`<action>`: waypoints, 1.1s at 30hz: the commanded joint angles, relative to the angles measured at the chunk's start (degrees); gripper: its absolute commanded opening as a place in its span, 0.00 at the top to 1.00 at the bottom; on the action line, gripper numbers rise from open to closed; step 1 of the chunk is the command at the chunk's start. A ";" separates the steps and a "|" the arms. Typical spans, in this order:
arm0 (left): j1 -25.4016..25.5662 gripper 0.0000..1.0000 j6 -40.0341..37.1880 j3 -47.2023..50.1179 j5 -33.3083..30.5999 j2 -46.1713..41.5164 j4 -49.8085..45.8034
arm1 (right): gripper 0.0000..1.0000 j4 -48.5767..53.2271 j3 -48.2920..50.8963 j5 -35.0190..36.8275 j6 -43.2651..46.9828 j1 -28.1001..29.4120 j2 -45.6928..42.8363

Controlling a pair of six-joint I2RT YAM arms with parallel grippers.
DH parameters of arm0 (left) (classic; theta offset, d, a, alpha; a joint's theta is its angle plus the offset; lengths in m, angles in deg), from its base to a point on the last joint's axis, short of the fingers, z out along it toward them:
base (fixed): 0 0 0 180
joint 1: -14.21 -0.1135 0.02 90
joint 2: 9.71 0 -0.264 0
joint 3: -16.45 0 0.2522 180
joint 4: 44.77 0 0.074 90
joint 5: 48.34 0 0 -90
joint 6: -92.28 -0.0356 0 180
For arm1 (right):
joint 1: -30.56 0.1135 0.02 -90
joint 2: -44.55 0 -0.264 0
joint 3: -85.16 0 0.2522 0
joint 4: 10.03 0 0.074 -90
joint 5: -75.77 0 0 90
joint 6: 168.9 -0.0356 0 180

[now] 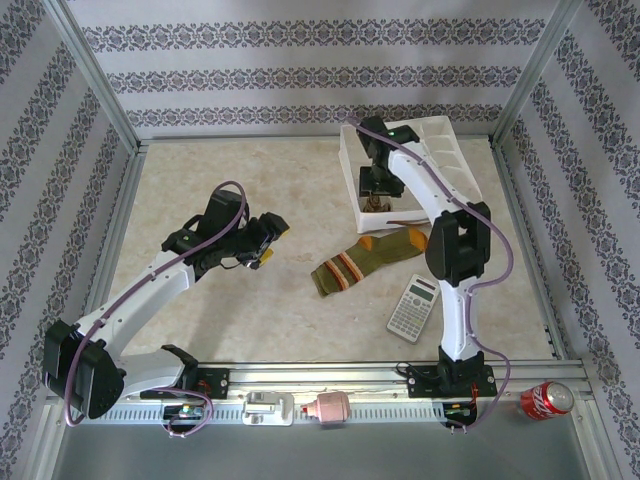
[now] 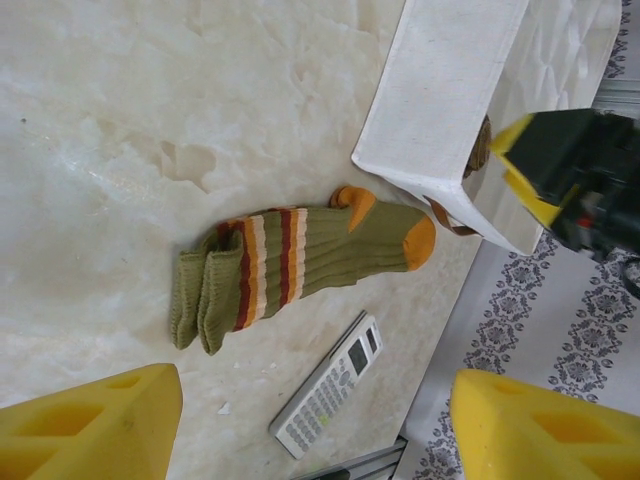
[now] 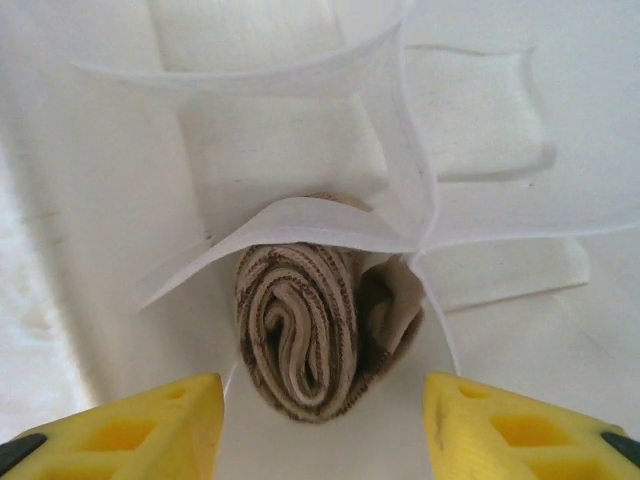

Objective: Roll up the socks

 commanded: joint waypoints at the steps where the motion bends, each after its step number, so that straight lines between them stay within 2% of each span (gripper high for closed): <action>1: -0.38 0.30 0.50 0.99 -0.38 -1.51 0.92 | 0.47 2.04 -0.94 -2.01 -1.54 -1.42 -2.24; 3: -0.33 0.31 0.33 1.10 0.18 -1.13 0.95 | 0.51 0.85 0.40 -1.05 -1.71 -1.58 -4.56; 5: -0.20 0.36 -0.34 0.83 1.76 0.17 1.21 | 0.60 -4.83 5.94 -0.47 -2.11 -1.54 -10.27; 7: 0.37 0.43 -2.40 -0.25 4.28 3.17 1.73 | 0.69 -12.42 15.64 0.35 -3.16 -1.23 -18.00; 8: 1.33 0.49 -4.41 -1.29 5.71 5.62 1.88 | 0.70 -17.35 22.04 0.01 -3.83 -1.35 -22.61; 11: 5.82 0.61 -11.58 -6.45 7.37 14.45 0.45 | 0.69 -31.97 41.31 -5.03 -7.29 -2.22 -33.94; 14: 10.73 0.65 -18.05 -14.51 5.97 24.73 -3.82 | 0.68 -40.18 54.93 -12.06 -12.35 -4.08 -38.53; 17: 14.19 0.67 -22.30 -23.60 3.41 33.76 -6.87 | 0.66 -48.10 64.37 -16.09 -16.73 -5.50 -41.36; 22: 17.17 0.68 -26.06 -35.89 -0.34 47.18 -11.96 | 0.64 -51.93 68.54 -18.65 -18.82 -6.06 -40.21; 25: 17.38 0.68 -26.03 -36.86 -1.20 51.95 -12.92 | 0.64 -53.08 69.04 -19.71 -19.19 -6.09 -37.68; 29: 16.56 0.68 -23.82 -31.07 -2.91 52.68 -12.21 | 0.63 -53.73 69.66 -19.01 -19.82 -4.69 -37.57; 33: 12.72 0.68 -17.86 -16.93 -3.70 46.21 -7.79 | 0.61 -52.61 69.33 -17.95 -20.19 -1.26 -37.59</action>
